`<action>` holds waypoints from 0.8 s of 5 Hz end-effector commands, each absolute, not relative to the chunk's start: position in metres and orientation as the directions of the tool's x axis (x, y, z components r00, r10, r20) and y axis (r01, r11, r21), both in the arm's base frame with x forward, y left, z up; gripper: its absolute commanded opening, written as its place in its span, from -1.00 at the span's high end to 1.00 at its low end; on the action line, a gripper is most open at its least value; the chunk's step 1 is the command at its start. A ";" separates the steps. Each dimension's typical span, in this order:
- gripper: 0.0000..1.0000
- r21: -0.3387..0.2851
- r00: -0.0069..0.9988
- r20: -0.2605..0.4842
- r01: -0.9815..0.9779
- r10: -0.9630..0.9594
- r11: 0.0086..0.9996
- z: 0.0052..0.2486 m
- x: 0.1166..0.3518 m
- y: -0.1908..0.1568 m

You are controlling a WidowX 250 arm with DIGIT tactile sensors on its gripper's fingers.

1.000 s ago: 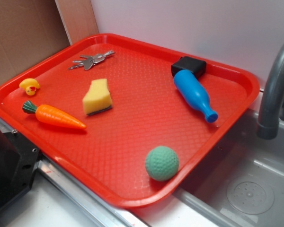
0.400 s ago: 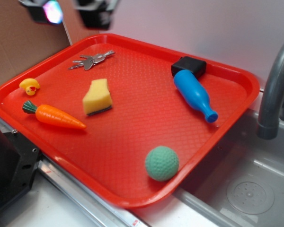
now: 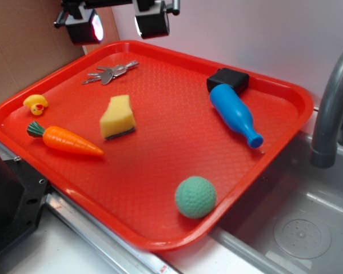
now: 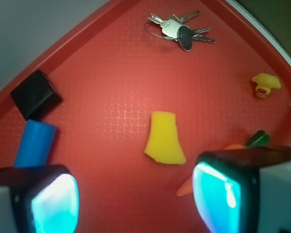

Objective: Grab the blue bottle.

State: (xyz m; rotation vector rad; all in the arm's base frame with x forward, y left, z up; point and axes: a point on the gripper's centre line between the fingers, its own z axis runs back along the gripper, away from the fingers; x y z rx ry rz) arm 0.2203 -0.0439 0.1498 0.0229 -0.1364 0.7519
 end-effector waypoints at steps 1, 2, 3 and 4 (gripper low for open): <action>-1.00 -0.110 0.822 0.233 -0.509 0.520 0.854 0.135 0.252 -0.069; -1.00 -0.157 0.837 0.297 -0.433 0.461 0.888 0.116 0.269 -0.097; -1.00 -0.161 0.830 0.323 -0.426 0.455 0.890 0.095 0.282 -0.113; -1.00 -0.133 0.822 0.325 -0.450 0.468 0.883 0.085 0.294 -0.119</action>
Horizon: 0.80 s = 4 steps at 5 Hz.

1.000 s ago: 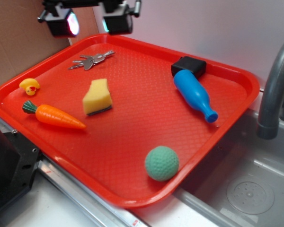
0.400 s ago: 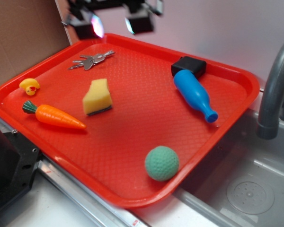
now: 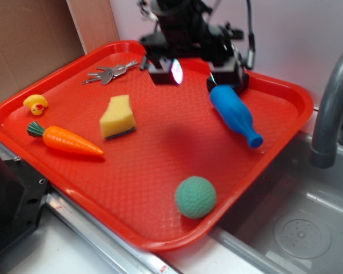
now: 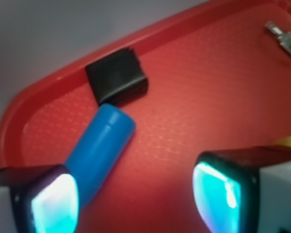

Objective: Grab the blue bottle.

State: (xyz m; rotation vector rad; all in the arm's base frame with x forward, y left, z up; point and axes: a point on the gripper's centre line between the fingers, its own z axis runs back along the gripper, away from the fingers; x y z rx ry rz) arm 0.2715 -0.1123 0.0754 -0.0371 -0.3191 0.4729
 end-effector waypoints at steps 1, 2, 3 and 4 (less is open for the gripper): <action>-1.00 -0.111 0.819 0.302 -0.479 0.488 0.871 0.075 0.308 -0.120; -1.00 -0.055 0.829 0.258 -0.501 0.497 0.864 0.055 0.315 -0.121; -0.95 -0.024 0.830 0.176 -0.534 0.529 0.845 0.039 0.304 -0.121; 1.00 -0.037 0.838 0.037 -0.544 0.545 0.839 0.033 0.287 -0.116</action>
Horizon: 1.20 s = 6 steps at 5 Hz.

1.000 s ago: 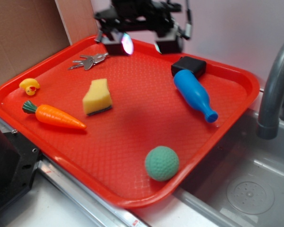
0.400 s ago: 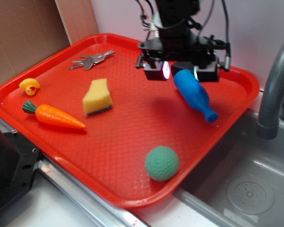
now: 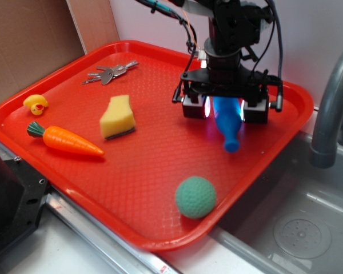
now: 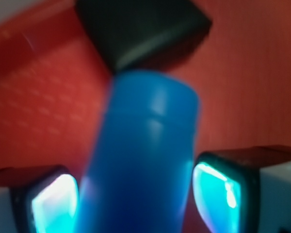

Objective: Grab the blue bottle.

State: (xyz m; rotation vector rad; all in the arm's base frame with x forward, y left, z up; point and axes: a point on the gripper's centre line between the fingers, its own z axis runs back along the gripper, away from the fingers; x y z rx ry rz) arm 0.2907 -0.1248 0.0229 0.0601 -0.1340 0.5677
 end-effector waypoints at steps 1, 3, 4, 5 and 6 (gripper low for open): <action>1.00 -0.067 0.895 0.002 -0.445 0.446 0.893 0.072 0.269 -0.104; 1.00 -0.248 0.948 -0.037 -0.315 0.316 0.916 0.166 0.210 -0.041; 1.00 -0.306 0.947 -0.102 -0.321 0.304 0.897 0.196 0.193 -0.025; 1.00 -0.324 0.948 -0.082 -0.318 0.308 0.891 0.220 0.183 -0.014; 1.00 -0.335 0.945 -0.009 -0.311 0.327 0.890 0.237 0.181 -0.011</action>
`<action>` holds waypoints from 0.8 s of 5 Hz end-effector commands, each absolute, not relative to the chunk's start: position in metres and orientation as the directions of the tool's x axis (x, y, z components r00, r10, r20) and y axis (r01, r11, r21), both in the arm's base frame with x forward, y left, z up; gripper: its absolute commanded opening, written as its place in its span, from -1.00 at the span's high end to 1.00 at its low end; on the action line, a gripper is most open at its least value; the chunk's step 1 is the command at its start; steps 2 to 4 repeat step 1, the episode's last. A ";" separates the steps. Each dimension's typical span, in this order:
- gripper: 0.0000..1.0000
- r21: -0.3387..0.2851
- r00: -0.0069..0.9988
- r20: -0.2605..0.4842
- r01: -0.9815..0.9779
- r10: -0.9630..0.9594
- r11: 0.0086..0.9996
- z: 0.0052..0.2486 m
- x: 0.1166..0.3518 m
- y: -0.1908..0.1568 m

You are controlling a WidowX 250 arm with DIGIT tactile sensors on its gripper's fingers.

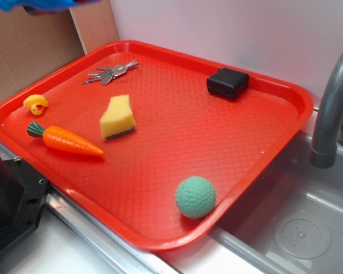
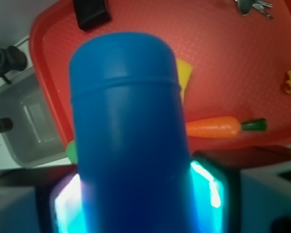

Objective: Grab the blue bottle.

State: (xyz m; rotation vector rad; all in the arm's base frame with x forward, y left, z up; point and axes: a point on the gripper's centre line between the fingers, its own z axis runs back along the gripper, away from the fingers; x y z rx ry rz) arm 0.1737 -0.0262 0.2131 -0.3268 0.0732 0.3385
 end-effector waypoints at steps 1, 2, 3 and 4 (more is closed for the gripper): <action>-1.00 -0.335 0.945 -0.009 -0.311 0.327 0.890 0.237 0.181 -0.011; -1.00 -0.335 0.945 -0.009 -0.311 0.327 0.890 0.237 0.181 -0.011; -1.00 -0.335 0.945 -0.009 -0.311 0.327 0.890 0.237 0.181 -0.011; -1.00 -0.335 0.945 -0.009 -0.311 0.327 0.890 0.237 0.181 -0.011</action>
